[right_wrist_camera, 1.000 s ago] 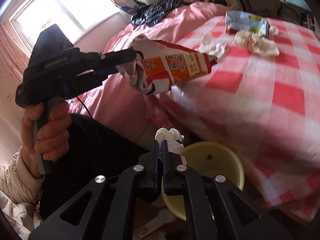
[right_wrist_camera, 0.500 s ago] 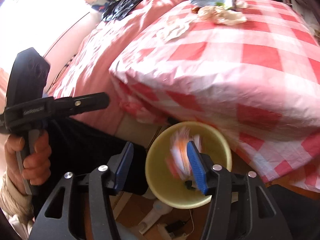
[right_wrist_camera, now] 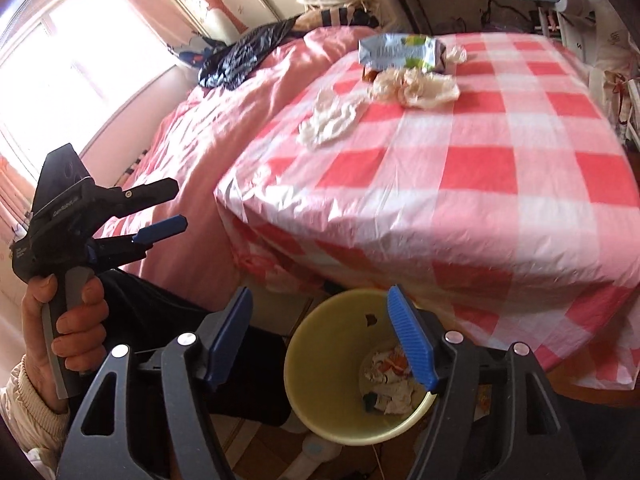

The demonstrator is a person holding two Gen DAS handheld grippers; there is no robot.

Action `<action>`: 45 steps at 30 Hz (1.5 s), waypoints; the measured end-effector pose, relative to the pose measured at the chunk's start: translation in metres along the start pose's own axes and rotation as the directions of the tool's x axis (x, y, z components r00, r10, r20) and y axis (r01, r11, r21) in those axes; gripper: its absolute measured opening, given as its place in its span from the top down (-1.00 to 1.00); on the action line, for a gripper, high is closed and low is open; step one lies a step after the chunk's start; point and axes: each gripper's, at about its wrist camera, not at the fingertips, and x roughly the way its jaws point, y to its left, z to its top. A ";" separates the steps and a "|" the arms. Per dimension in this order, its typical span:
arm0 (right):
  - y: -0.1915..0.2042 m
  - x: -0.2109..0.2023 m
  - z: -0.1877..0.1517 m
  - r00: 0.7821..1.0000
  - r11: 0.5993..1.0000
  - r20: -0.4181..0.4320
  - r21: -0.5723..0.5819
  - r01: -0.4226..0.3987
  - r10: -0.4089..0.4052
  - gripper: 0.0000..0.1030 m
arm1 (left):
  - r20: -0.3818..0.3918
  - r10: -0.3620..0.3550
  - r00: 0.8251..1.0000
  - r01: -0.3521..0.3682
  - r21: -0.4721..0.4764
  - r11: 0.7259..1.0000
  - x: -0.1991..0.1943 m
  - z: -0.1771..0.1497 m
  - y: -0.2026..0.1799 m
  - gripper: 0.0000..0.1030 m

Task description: Collect trash

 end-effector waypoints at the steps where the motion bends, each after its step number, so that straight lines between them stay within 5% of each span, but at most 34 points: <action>1: 0.001 -0.002 0.003 1.000 1.000 0.010 -0.008 0.001 -0.001 -0.38 | 0.019 0.004 1.000 -0.004 0.015 1.000 -0.003 0.004 -0.003 -0.30; 9: 0.029 -0.026 0.060 0.982 0.969 0.157 -0.205 0.136 -0.105 -0.83 | 0.161 0.128 0.979 -0.153 0.161 0.975 -0.006 0.064 -0.037 -0.57; 17: 0.028 -0.033 0.138 0.884 0.878 0.377 -0.275 0.392 -0.277 -0.85 | 0.272 0.215 0.938 -0.268 0.176 0.947 0.013 0.137 -0.064 -0.73; 19: 0.008 -0.026 0.142 0.872 0.884 0.382 -0.225 0.410 -0.307 -0.85 | 0.305 0.220 0.927 -0.283 0.181 0.942 0.017 0.139 -0.064 -0.81; 23: -0.029 -0.015 0.143 0.908 0.934 0.275 -0.078 0.350 -0.317 -0.85 | 0.200 0.292 0.935 -0.327 0.169 0.930 0.045 0.136 -0.048 -0.81; 31: -0.038 -0.011 0.144 0.909 0.941 0.261 -0.002 0.338 -0.326 -0.85 | 0.217 0.248 0.944 -0.288 0.179 0.941 0.042 0.135 -0.053 -0.83; 45: -0.018 -0.001 0.142 0.872 0.884 0.283 -0.130 0.448 -0.400 -0.85 | 0.226 0.287 0.931 -0.330 0.189 0.925 0.044 0.134 -0.055 -0.86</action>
